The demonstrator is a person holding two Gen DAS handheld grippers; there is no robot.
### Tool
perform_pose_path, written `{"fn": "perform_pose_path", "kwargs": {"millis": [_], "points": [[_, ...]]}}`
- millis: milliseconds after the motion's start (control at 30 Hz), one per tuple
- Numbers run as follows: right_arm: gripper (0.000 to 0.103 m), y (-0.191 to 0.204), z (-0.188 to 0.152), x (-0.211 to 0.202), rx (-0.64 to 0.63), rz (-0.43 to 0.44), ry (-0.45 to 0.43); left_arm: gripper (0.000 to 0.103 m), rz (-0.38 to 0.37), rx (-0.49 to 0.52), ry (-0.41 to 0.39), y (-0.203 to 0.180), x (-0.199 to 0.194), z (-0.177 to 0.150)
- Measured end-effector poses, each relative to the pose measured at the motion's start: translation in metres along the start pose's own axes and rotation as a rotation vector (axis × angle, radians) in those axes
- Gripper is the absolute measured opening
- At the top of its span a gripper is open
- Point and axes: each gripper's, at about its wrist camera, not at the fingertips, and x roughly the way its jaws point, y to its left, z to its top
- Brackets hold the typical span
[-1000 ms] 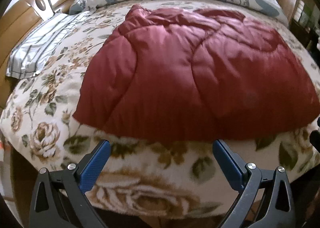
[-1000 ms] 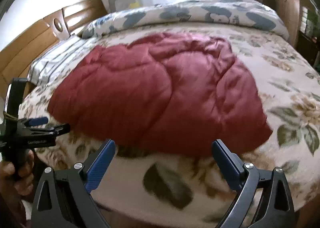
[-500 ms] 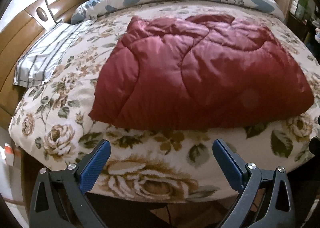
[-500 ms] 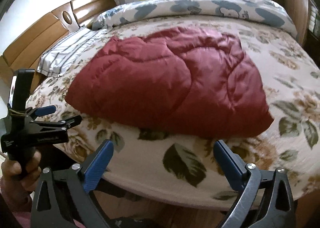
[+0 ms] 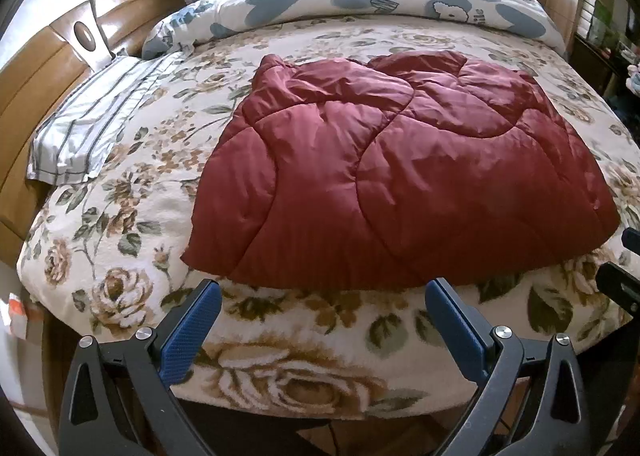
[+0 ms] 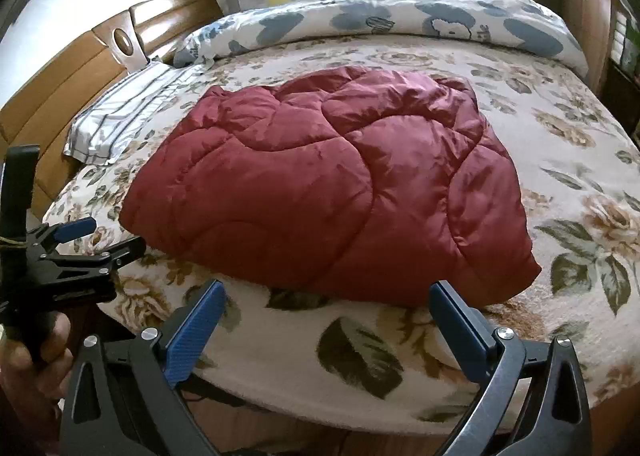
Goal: Fold large clothes
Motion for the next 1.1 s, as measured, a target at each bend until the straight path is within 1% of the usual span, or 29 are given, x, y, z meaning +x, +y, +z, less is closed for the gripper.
{"fn": "perform_pose_path", "kwargs": {"millis": [533,1100], "points": [[0.102,0.000,0.017,0.013,0.003,0.000,0.009,0.102,0.001,-0.003,0.011,-0.001,0.017,0.015],[0.102,0.002,0.025,0.016,0.003,-0.001,0.012,0.102,-0.002,0.004,0.006,-0.003,0.021,0.022]]}}
